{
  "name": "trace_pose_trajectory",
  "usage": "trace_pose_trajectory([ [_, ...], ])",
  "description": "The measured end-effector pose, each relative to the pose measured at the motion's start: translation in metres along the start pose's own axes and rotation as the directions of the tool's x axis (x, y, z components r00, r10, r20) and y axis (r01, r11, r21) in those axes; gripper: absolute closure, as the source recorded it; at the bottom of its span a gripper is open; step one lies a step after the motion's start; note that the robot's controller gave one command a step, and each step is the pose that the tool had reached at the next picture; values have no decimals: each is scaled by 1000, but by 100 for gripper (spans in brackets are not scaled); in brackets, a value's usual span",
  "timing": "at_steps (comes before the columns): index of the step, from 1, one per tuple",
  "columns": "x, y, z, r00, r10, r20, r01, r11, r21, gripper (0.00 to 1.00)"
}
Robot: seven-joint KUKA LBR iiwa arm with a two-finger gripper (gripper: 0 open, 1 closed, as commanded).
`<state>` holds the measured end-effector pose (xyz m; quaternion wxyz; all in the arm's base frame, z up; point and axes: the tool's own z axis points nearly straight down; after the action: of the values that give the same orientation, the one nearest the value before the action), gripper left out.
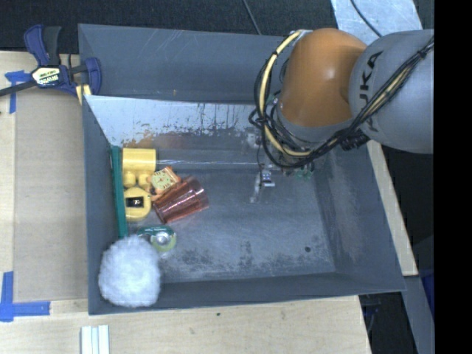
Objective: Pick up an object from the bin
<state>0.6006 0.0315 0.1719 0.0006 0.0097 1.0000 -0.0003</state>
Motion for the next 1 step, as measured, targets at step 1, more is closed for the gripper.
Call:
trace_pose_trajectory([
  [1,13,-2,7,968,253,4,-253,968,-2,0],
])
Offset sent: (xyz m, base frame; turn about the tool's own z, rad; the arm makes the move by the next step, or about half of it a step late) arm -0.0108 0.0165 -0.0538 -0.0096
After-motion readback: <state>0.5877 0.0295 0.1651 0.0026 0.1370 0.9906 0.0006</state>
